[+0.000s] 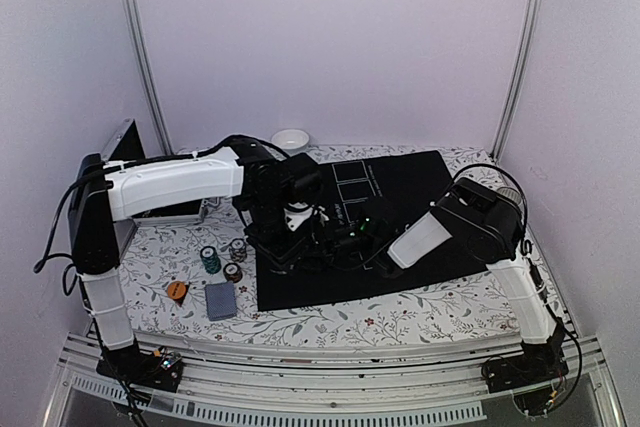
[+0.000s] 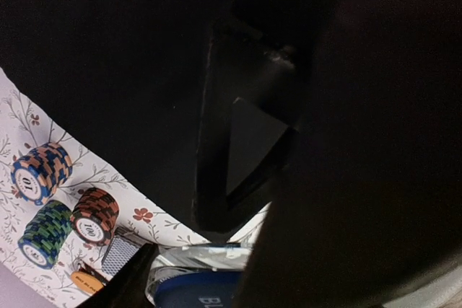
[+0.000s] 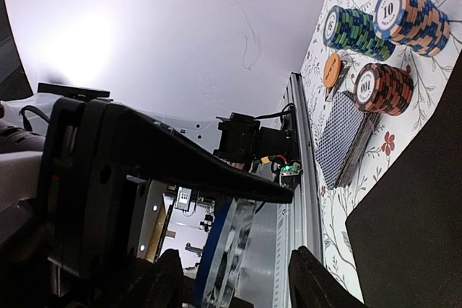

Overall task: Distribute texas hold em gaming equipment
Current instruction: Pass from the left arm to the right, then adjust the small blind button and dealer button.

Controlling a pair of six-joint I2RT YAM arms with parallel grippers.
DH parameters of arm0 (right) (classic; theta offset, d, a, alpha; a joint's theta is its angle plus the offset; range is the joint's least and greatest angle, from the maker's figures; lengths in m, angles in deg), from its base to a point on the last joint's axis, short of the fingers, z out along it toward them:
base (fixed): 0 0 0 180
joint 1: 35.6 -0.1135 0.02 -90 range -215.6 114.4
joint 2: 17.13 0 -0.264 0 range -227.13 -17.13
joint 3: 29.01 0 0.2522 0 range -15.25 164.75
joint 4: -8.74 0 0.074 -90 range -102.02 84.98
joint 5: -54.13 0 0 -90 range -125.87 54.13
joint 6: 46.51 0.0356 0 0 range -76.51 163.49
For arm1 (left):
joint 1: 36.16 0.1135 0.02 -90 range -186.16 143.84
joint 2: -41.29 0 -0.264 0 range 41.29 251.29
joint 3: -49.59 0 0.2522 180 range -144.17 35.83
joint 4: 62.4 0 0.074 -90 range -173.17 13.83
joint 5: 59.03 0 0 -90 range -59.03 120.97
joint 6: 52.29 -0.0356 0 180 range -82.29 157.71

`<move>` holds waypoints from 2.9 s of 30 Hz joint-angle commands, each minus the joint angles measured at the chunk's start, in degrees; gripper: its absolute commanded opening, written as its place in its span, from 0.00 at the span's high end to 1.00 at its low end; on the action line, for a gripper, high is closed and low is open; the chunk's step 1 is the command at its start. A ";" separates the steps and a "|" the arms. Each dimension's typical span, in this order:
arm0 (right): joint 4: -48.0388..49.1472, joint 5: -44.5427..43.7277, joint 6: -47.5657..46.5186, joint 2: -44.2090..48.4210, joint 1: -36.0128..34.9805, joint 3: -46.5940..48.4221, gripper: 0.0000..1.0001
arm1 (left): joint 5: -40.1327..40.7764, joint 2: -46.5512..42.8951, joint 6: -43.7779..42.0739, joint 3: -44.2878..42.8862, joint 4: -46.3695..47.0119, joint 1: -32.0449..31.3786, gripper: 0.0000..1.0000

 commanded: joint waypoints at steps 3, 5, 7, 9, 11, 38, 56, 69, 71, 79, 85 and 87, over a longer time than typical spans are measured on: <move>-0.02 -1.76 2.37 -2.02 -1.07 2.92 0.51 | -1.13 0.81 -1.69 -1.92 1.09 -1.26 0.73; -0.01 -2.07 2.52 -2.17 -1.08 3.15 0.60 | -1.23 0.81 -1.69 -1.96 1.14 -1.26 0.73; -0.04 -2.21 2.74 -2.15 -1.07 3.24 0.69 | -1.19 0.68 -1.75 -1.74 1.05 -1.26 0.74; 0.00 -2.44 2.86 -2.08 -1.09 3.02 0.78 | -1.05 0.57 -1.84 -1.41 0.93 -1.19 0.73; -0.03 -2.45 2.86 -2.03 -0.96 2.94 0.87 | -0.82 0.33 -1.82 -1.21 0.92 -1.18 0.73; -21.74 -3.41 -16.07 20.60 4.94 -7.63 0.98 | -8.07 -53.36 -16.68 54.60 79.36 5.90 0.02; -42.11 -7.33 -26.79 30.69 3.91 -6.15 0.98 | -13.71 -36.59 -39.94 63.74 112.62 2.88 0.03; -42.00 -6.61 -26.57 30.52 3.07 -5.32 0.98 | -13.38 -29.12 -38.67 60.27 113.58 3.06 0.13; -41.93 -6.40 -26.57 30.53 2.98 -5.28 0.98 | -12.86 -28.35 -38.53 59.61 112.86 3.08 0.17; -41.85 -6.47 -26.74 31.34 3.01 -5.63 0.98 | -13.10 -27.04 -38.13 59.92 113.07 3.39 0.16; -41.84 -6.32 -26.74 31.48 2.90 -5.62 0.98 | -12.71 -26.35 -37.91 59.46 112.51 3.37 0.23; -41.79 -6.43 -26.76 31.34 2.92 -5.70 0.98 | -12.61 -26.54 -37.91 59.48 112.45 3.35 0.28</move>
